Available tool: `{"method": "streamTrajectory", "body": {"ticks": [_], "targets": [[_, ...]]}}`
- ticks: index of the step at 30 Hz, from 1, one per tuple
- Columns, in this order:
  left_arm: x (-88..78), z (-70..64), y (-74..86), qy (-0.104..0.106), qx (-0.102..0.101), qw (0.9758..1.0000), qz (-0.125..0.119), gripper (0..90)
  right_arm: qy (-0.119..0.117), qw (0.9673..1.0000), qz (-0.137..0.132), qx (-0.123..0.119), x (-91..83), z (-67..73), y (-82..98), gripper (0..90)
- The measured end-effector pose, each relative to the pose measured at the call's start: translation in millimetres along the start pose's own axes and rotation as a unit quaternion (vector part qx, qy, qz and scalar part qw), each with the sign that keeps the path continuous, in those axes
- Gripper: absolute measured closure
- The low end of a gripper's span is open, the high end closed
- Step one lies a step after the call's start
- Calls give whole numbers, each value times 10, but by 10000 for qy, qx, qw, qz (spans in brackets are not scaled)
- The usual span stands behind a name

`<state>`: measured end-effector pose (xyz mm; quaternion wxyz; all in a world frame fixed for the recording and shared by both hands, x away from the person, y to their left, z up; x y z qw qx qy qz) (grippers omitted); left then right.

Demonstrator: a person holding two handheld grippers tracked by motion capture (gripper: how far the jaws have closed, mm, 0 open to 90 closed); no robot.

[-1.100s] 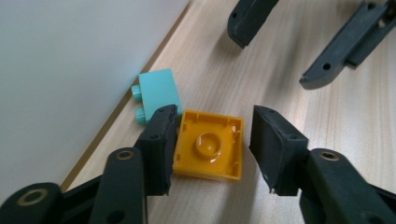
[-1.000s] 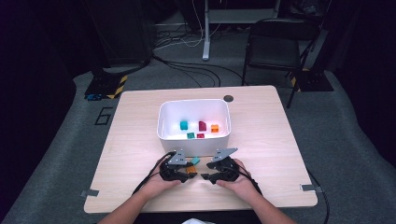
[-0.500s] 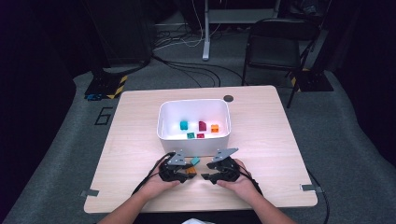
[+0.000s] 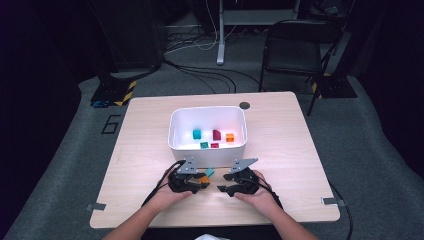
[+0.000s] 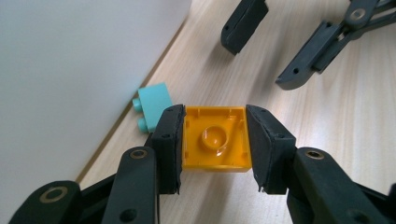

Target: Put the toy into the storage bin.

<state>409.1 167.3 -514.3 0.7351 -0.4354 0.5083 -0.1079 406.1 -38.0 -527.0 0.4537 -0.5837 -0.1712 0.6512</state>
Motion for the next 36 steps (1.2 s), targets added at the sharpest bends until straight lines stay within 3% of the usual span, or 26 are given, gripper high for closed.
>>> {"method": "streamTrajectory", "body": {"ticks": [14, 30, 36], "targets": [[-175, 12, -191, 72, -97, 9999, -57, 584, 0, 10000, -7, 65, -19, 0, 9, 469], [-468, 11, -637, 142, 47, 9998, -165, 585, -8, 10000, -14, 40, -30, -1, 14, 469], [-567, 67, -811, 104, 60, 9997, -210, 584, -3, 10000, -8, 32, -26, 4, 14, 468]]}}
Point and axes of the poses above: each handheld gripper's, and its own axes: x roughly forward along the jaws, y roughly out of its underside, z roughly to its left, the point moved 3 cm from there along x, roughly forward along the jaws, and after that the axes turned 12 degrees about -y, right-handed, at the moved point
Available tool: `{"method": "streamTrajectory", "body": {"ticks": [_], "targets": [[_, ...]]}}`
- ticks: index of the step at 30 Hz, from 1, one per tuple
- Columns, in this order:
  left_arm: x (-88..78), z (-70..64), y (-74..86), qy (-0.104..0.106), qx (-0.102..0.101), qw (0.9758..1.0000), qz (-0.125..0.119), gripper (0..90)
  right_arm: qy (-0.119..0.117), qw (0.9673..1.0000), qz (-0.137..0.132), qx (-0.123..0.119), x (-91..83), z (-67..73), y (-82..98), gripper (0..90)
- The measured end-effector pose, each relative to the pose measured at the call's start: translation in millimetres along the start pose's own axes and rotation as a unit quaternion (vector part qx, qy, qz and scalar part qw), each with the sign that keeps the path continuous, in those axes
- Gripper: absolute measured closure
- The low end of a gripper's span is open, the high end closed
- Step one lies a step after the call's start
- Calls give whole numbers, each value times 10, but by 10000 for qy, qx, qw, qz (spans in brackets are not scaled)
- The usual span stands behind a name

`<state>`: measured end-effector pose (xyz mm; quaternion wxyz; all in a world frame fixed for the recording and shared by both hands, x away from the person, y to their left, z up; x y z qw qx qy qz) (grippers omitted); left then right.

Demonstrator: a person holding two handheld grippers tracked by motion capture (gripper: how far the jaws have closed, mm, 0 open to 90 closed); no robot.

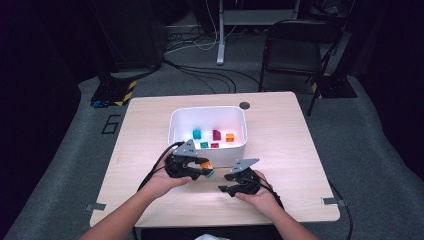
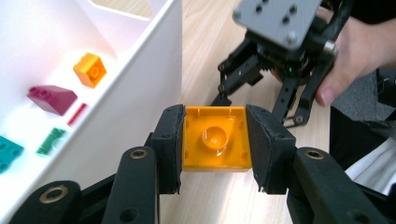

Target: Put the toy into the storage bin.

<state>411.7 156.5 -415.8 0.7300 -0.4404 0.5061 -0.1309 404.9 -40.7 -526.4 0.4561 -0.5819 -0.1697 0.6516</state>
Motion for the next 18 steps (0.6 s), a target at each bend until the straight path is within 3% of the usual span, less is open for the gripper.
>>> {"method": "streamTrajectory", "body": {"ticks": [8, 18], "targets": [[-71, 84, -224, 29, -6, 9999, -102, 584, -8, 10000, -7, -5, -11, -3, 2, 469], [27, 217, -403, 21, -31, 9999, -106, 584, 1, 10000, -26, 25, -21, 1, 6, 468]]}}
Point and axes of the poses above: each handheld gripper's, and its own axes: x roughly forward along the jaws, y roughly out of its underside, z roughly to its left, the point moved 3 cm from there along x, roughly forward along the jaws, and after that the axes turned 12 degrees about -y, right-handed, at the moved point
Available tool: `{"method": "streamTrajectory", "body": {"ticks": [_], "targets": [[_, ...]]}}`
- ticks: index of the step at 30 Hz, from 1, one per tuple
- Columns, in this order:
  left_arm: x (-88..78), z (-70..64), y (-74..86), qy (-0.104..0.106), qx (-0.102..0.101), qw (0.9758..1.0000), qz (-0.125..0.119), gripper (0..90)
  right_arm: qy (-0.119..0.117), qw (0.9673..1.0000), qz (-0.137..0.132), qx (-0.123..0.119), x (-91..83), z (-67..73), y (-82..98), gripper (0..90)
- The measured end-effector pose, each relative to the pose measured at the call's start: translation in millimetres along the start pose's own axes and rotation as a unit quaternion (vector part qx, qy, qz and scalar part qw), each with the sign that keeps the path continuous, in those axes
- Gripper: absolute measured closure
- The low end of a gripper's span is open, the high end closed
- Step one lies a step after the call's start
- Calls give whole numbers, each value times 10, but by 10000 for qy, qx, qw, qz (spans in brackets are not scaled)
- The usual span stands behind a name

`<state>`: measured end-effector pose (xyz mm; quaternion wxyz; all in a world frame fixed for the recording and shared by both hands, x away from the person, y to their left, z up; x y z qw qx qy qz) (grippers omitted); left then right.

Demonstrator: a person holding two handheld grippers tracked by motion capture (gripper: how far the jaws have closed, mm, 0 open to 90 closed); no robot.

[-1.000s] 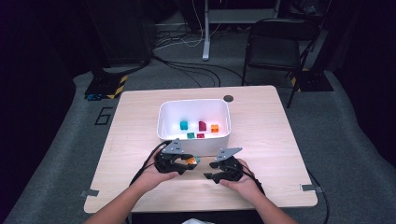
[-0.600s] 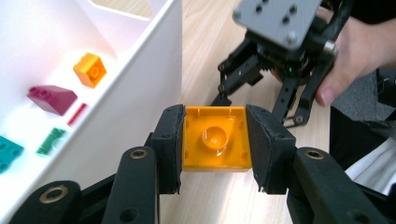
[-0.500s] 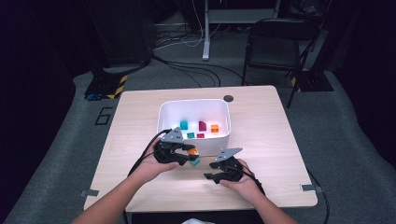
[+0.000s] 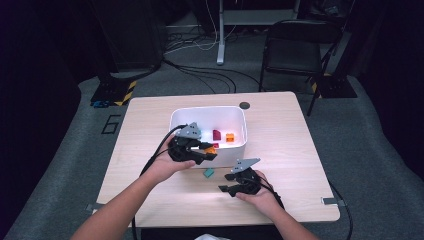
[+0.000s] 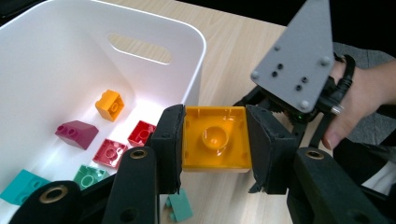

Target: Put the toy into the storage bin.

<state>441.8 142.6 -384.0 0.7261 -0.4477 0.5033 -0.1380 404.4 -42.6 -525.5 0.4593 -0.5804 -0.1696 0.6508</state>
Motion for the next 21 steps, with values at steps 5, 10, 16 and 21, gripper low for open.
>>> {"method": "streamTrajectory", "body": {"ticks": [5, 10, 16, 21], "targets": [[63, 116, -99, -94, -19, 9999, -57, 584, -9, 10000, 7, -2, -11, -6, 5, 469], [127, 257, -199, -163, -84, 9998, -72, 584, -8, 10000, -8, 30, -18, 0, 6, 468], [212, 413, -292, -259, -171, 9995, -33, 584, 24, 10000, -42, 0, -36, -18, 9, 468], [305, 532, -350, -293, -150, 9994, -49, 584, 39, 10000, -68, 11, -49, -25, 14, 468]]}}
Point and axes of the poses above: each handheld gripper's, and its own axes: x roughly forward along the jaws, y roughly out of its underside, z roughly to its left, the point moved 3 cm from there along x, roughly forward along the jaws, and after that the axes turned 12 degrees about -y, right-handed, at the moved point
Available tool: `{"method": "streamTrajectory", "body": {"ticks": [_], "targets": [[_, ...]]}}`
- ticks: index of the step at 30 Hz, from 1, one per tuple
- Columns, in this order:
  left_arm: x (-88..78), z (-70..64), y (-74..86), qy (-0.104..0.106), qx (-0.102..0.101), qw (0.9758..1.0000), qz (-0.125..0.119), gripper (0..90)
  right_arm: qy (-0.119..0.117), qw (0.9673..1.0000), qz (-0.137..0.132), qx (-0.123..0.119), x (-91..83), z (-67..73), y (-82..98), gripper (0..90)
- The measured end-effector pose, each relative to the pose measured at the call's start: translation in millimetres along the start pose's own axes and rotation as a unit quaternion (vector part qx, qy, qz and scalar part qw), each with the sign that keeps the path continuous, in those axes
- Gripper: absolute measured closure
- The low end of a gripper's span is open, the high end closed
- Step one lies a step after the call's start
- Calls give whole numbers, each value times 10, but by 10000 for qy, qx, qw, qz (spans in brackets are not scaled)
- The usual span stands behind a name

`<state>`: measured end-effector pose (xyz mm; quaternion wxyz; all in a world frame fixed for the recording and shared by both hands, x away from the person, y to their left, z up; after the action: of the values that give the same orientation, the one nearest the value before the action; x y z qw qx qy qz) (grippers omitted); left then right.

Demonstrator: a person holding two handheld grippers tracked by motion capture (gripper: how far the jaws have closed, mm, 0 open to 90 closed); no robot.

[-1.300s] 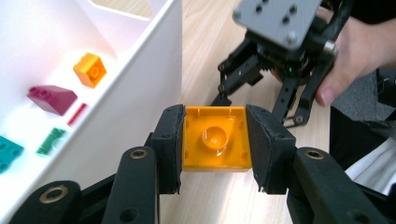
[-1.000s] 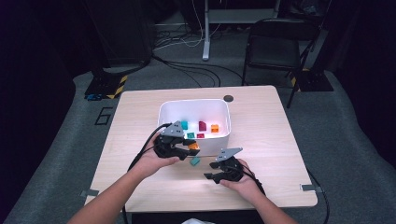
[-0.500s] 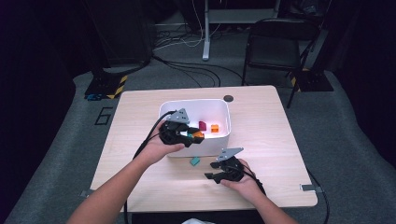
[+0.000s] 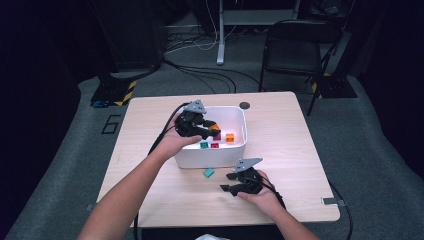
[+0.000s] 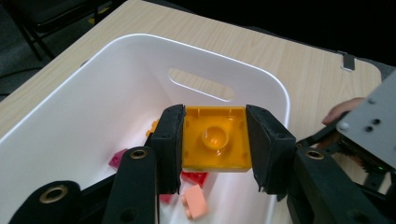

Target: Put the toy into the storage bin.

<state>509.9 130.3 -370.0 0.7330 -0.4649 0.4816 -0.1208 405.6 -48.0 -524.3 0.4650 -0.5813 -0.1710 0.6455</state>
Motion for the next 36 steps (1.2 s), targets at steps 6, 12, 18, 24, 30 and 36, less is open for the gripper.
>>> {"method": "streamTrajectory", "body": {"ticks": [6, 12, 18, 24, 30, 36], "targets": [[161, 110, -26, -78, -68, 9999, 29, 584, -5, 10000, 19, -4, 0, 6, 6, 468], [310, 196, -37, -125, -92, 9999, 56, 584, 10, 10000, -8, 23, -17, 2, 10, 467], [438, 244, -12, -146, -155, 9997, 129, 584, 2, 10000, 3, 4, -13, 4, 13, 467], [507, 300, 41, -245, -183, 9991, 293, 583, -2, 10000, 1, -9, -12, 2, 12, 467], [499, 324, 52, -349, -260, 9984, 370, 538, -2, 10000, -6, 40, -18, 1, 15, 467], [396, 289, 32, -392, -229, 9985, 293, 525, 3, 10000, -3, 42, -17, -1, 16, 466]]}}
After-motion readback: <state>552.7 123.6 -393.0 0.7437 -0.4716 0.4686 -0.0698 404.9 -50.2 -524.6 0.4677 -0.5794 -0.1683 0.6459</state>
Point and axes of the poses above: each handheld gripper's, and its own axes: x roughly forward along the jaws, y roughly out of its underside, z roughly to its left, the point moved 3 cm from there along x, roughly forward along the jaws, and after that the axes turned 12 degrees about -y, right-handed, at the moved point
